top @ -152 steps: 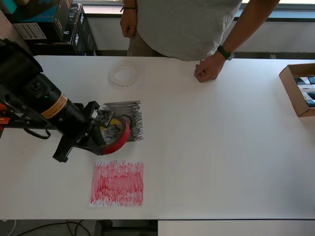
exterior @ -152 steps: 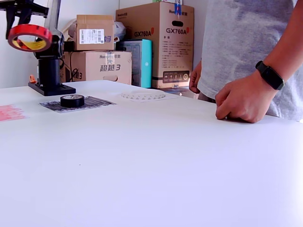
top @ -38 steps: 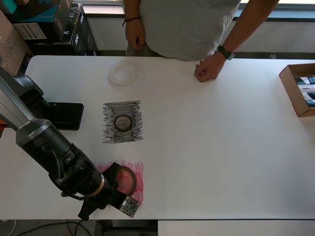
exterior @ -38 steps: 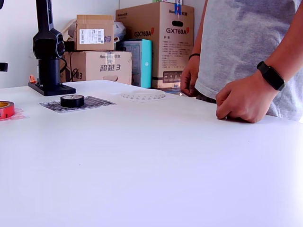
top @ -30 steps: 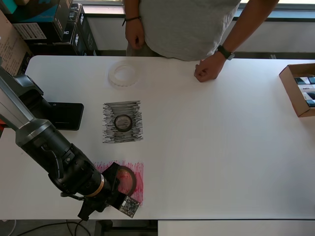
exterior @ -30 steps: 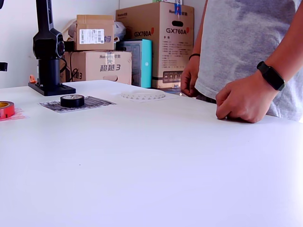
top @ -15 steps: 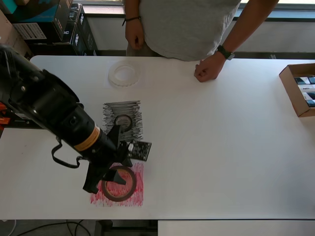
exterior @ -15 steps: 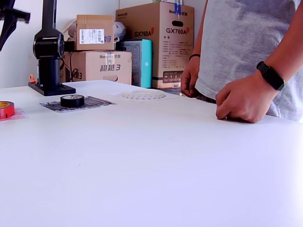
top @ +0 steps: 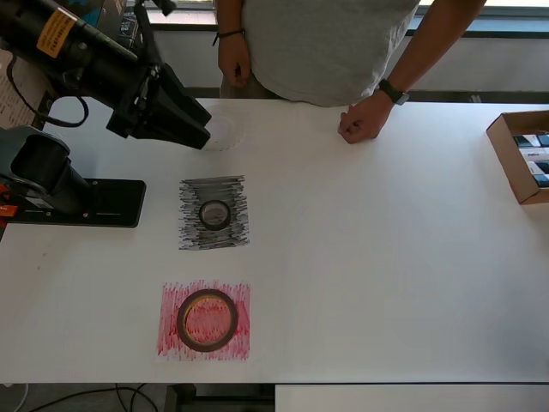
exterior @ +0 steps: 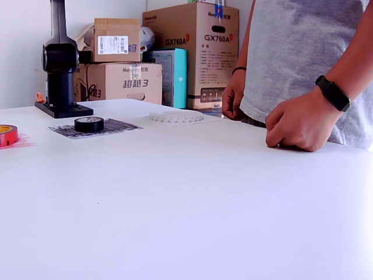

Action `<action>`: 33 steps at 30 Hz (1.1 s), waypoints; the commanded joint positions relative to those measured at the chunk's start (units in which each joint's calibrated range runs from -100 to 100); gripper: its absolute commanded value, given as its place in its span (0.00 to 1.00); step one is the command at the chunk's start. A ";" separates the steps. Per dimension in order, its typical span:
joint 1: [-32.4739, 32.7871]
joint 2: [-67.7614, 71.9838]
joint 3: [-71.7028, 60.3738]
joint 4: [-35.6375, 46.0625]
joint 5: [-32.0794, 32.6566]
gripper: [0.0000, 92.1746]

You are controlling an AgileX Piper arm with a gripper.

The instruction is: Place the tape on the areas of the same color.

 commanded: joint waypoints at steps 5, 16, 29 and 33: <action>7.36 -20.42 12.12 -1.65 -4.09 0.56; 11.54 -37.91 27.93 -14.04 -6.22 0.06; 13.91 -67.75 51.28 -26.17 -6.87 0.00; 13.67 -68.97 52.01 -26.17 -7.04 0.00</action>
